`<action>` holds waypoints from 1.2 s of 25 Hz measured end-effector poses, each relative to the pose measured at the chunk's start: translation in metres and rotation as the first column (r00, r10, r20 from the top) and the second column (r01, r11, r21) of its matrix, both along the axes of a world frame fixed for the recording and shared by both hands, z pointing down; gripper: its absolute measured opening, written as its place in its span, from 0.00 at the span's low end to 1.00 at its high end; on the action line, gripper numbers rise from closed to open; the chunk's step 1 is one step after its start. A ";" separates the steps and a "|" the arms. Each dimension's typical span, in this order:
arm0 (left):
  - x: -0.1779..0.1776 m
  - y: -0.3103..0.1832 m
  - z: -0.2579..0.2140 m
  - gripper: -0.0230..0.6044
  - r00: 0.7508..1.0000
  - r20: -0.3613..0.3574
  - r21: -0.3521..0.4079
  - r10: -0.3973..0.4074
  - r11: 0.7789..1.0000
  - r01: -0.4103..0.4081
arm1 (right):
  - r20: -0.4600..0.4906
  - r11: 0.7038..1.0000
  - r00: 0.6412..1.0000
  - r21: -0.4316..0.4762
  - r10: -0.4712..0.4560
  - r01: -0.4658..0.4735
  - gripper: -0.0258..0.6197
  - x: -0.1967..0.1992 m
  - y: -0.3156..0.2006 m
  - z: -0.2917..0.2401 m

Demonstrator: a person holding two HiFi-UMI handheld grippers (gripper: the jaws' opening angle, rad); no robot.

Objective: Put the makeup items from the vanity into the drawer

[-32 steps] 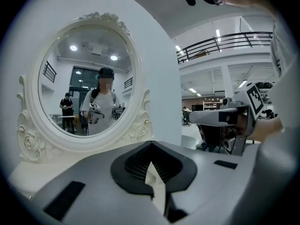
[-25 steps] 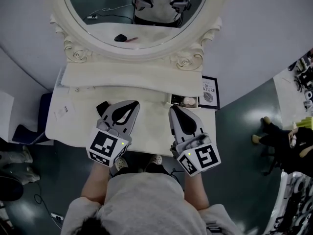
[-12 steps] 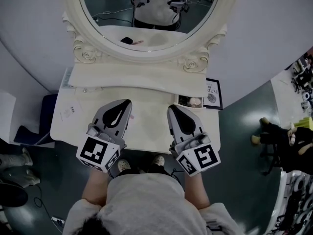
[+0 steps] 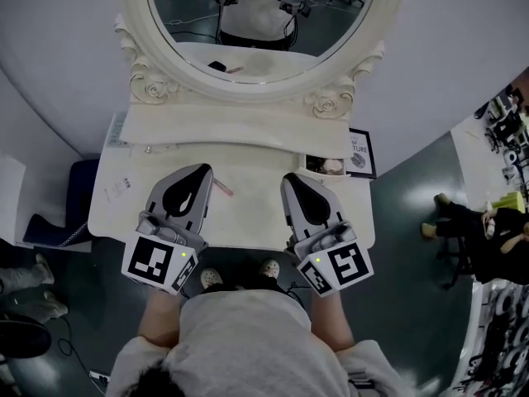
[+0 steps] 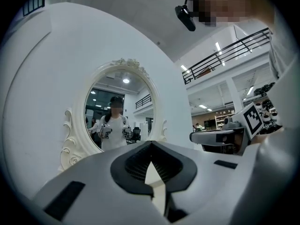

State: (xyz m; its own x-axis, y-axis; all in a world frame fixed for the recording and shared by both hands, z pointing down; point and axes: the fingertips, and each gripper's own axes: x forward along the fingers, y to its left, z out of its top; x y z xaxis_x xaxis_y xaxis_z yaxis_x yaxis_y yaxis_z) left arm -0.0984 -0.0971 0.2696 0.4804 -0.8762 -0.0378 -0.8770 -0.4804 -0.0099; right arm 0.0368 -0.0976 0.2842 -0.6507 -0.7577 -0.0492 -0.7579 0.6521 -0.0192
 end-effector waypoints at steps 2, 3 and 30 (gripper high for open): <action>-0.006 0.005 -0.002 0.06 1.000 0.002 0.006 0.000 1.000 0.000 | 0.002 1.000 1.000 0.007 0.006 -0.006 0.08 -0.005 0.004 -0.003; -0.009 0.007 -0.003 0.06 1.000 0.004 0.008 -0.001 1.000 0.001 | 0.002 1.000 1.000 0.010 0.011 -0.011 0.08 -0.007 0.006 -0.004; -0.081 0.038 -0.011 0.06 1.000 -0.006 0.063 -0.030 0.998 0.030 | -0.009 0.996 0.997 0.033 0.083 -0.082 0.08 -0.055 0.032 -0.001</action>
State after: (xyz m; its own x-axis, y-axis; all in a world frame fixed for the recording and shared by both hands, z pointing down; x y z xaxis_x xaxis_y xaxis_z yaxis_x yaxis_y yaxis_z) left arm -0.1793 -0.0591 0.2587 0.4536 -0.8861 -0.0954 -0.8911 -0.4524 -0.0351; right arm -0.0180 -0.0661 0.2834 -0.5865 -0.8070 -0.0685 -0.8093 0.5874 0.0096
